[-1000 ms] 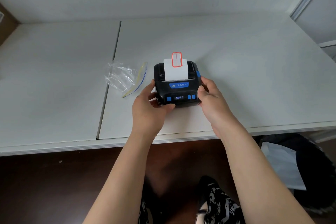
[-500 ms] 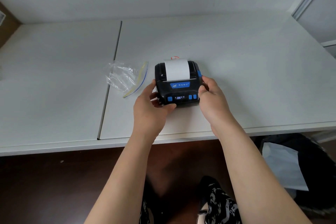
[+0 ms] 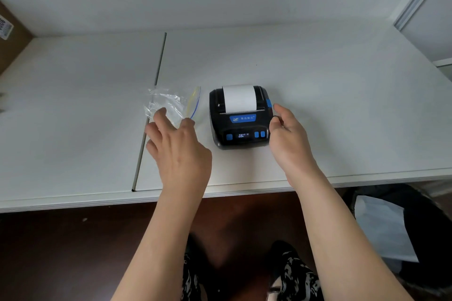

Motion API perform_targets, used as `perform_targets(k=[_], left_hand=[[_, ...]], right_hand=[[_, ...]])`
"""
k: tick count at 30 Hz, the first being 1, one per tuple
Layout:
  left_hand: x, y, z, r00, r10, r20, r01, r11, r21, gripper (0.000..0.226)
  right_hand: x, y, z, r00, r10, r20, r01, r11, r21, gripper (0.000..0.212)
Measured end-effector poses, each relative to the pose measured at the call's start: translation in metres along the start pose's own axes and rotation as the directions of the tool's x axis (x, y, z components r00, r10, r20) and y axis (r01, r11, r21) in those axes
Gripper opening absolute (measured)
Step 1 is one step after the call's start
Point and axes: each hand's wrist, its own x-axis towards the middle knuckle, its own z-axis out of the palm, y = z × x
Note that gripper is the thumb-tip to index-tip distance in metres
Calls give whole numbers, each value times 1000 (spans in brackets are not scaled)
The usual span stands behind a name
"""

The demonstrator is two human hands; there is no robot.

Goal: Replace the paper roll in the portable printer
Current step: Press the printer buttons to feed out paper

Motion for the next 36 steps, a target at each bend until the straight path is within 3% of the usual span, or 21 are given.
perform_targets(k=[5, 15, 36], left_hand=[[0, -2, 4, 985, -23, 173, 12, 998, 59, 45], [-1, -4, 8, 959, 4, 284, -33, 995, 98, 40], [0, -4, 6, 954, 31, 298, -65, 992, 105, 40]], right_hand=[[1, -1, -1, 1000, 0, -12, 0, 1000, -11, 45], [-1, -2, -4, 999, 33, 19, -33, 999, -29, 44], [1, -1, -2, 1000, 10, 24, -9, 1000, -30, 43]])
